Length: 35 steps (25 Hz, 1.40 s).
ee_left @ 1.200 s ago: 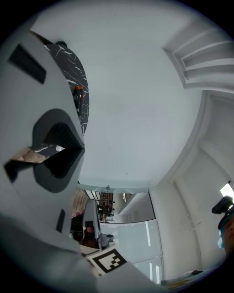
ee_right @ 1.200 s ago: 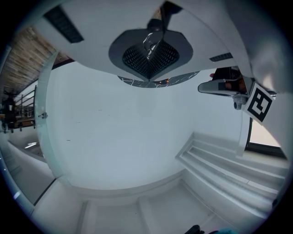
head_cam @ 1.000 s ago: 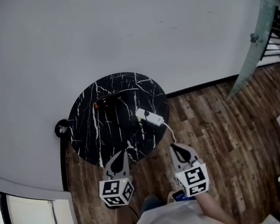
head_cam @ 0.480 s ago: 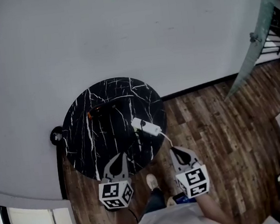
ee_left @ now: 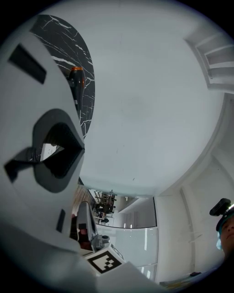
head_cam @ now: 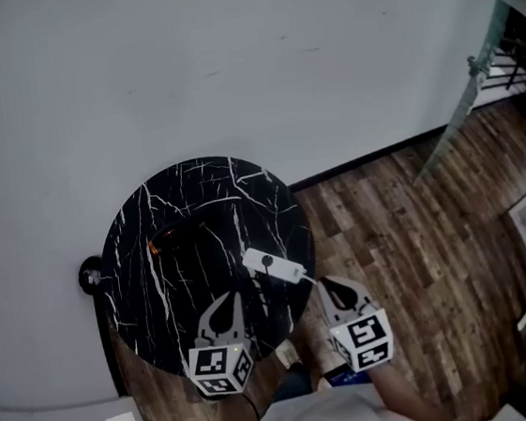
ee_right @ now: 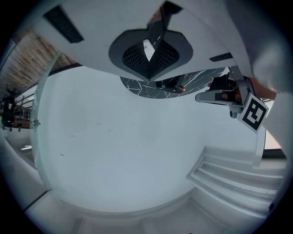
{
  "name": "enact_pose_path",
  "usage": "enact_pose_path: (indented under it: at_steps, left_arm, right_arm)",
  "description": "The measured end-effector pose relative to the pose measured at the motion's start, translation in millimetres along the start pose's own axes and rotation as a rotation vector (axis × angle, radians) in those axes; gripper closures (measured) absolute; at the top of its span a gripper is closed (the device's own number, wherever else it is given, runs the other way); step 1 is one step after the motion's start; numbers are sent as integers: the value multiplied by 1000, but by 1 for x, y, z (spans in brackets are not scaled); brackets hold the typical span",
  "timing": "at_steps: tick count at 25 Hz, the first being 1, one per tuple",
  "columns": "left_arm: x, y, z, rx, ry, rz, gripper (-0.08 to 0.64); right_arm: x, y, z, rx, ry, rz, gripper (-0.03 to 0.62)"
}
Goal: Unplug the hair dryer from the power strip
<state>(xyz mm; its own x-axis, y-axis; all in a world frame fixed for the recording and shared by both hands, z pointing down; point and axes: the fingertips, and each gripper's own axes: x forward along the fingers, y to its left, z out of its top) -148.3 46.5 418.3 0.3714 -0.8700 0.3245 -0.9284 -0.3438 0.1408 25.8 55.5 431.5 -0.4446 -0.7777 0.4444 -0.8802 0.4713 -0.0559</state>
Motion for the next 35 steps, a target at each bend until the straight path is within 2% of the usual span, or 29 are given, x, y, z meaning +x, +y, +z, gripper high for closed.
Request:
enact_pose_path:
  at_steps: [8,14,20,28,35]
  left_arm:
    - [50,38,5,-20,33,-54,558]
    - [76,44,1,12,72,-120,558]
    - [88,46,-2,14,85,-181,558]
    - [92,42,4,20,71,-213,558]
    - [93,45,4,22,63,-222,558]
  right_arm:
    - [57,-5,11,4,52,-32,594]
    - [84,1,23,-7,72,-36,594]
    - [91,-6,23,-4,68,-90,595]
    - [83,-12,37,0,34,-142,594]
    - [85,-8,34,-1,21,-146,594]
